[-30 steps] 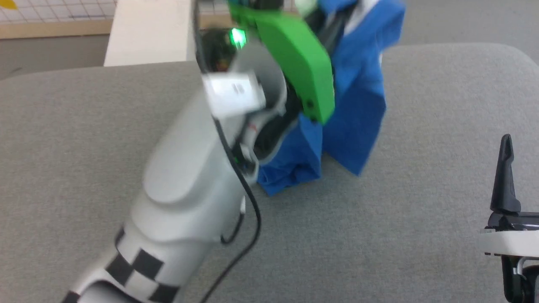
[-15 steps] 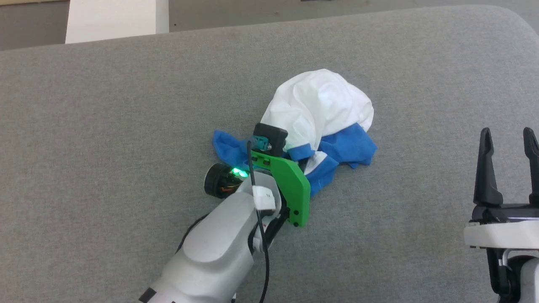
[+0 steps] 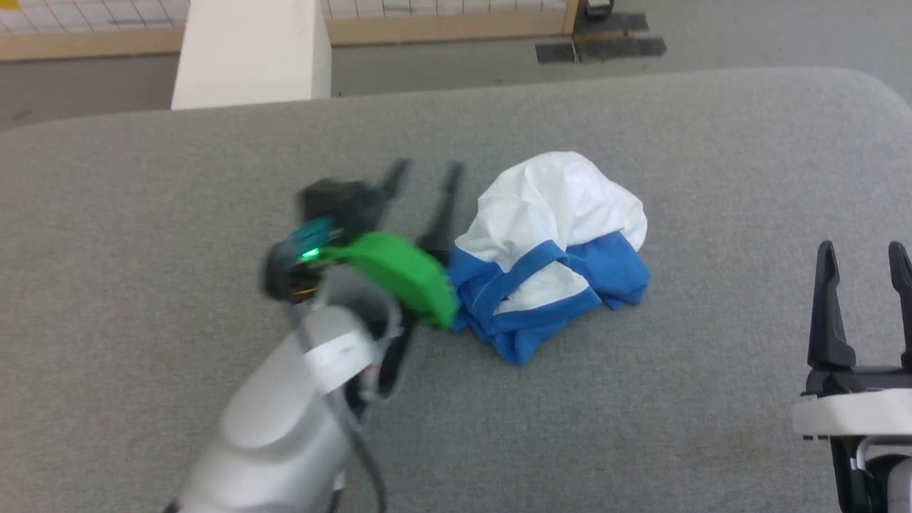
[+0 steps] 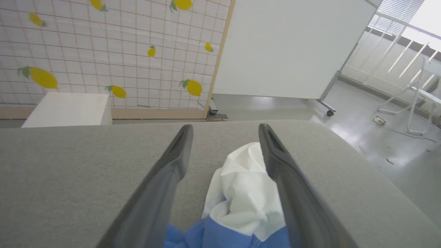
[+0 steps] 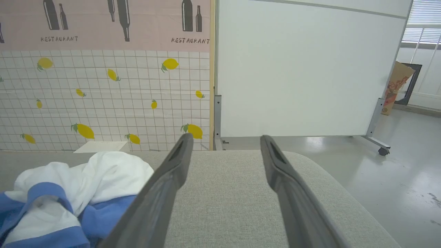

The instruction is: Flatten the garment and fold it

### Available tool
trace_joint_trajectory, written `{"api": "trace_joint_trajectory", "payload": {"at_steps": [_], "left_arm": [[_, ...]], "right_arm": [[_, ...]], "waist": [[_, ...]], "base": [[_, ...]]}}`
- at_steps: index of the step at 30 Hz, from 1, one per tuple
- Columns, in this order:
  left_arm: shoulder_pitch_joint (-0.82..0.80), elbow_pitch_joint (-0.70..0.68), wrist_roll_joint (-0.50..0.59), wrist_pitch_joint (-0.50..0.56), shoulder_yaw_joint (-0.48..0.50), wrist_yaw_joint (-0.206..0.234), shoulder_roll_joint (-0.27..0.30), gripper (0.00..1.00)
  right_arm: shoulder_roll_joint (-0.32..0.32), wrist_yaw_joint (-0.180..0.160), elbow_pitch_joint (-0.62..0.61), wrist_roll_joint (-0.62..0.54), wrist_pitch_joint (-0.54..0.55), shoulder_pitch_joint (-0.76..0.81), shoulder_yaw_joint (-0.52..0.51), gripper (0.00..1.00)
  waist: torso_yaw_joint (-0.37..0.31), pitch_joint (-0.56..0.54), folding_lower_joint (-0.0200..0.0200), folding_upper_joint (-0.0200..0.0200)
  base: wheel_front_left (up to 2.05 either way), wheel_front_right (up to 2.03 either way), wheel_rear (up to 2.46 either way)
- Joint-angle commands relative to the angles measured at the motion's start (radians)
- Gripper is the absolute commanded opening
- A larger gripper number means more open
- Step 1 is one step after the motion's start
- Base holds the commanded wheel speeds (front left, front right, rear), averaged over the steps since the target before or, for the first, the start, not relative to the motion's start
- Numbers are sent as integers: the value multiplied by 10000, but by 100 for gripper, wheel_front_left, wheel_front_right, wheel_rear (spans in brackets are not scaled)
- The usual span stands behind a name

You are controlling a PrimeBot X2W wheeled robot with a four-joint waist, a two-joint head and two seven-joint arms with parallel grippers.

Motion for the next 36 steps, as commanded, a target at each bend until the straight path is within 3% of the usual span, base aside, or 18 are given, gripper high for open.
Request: {"api": "trace_joint_trajectory", "payload": {"at_steps": [1,8,11,14,19,28,32,36], "left_arm": [[462,-343,212,-350,207,243,400,100],[2849,-2606,899,-1391,1238,1483,1805,100],[3988,-3481,1234,-1505,1803,1882,1992,100],[4888,-4313,1830,-1521,2344,1932,1889,100],[6186,-4991,2724,-1525,3104,1396,1273,100],[6710,-4368,3771,-1526,3490,393,434,100],[6571,-4229,4032,-1526,3683,20,20,100],[6443,-4069,4239,-1527,3846,-326,-376,100]], "right_arm": [[10,-17,-67,-75,54,144,-33,100],[10,-17,-211,20,202,594,-78,100],[10,-17,-230,84,247,743,-16,100],[11,-17,-245,115,259,830,20,100],[11,-17,-200,146,253,901,74,100],[11,-17,-373,175,605,774,180,100],[-68,-17,-602,236,1475,299,546,100],[-636,-17,-600,738,2565,-418,850,100]], "waist": [[241,-457,0,0],[312,-707,0,0],[310,-734,0,0],[344,-698,0,0],[421,-667,0,0],[779,-587,0,0],[946,-373,0,0],[1119,-80,0,0]], "base": [[0,0,0],[0,0,0],[0,0,0],[0,0,0],[0,0,0],[0,0,0],[0,0,0],[0,0,0]]}}
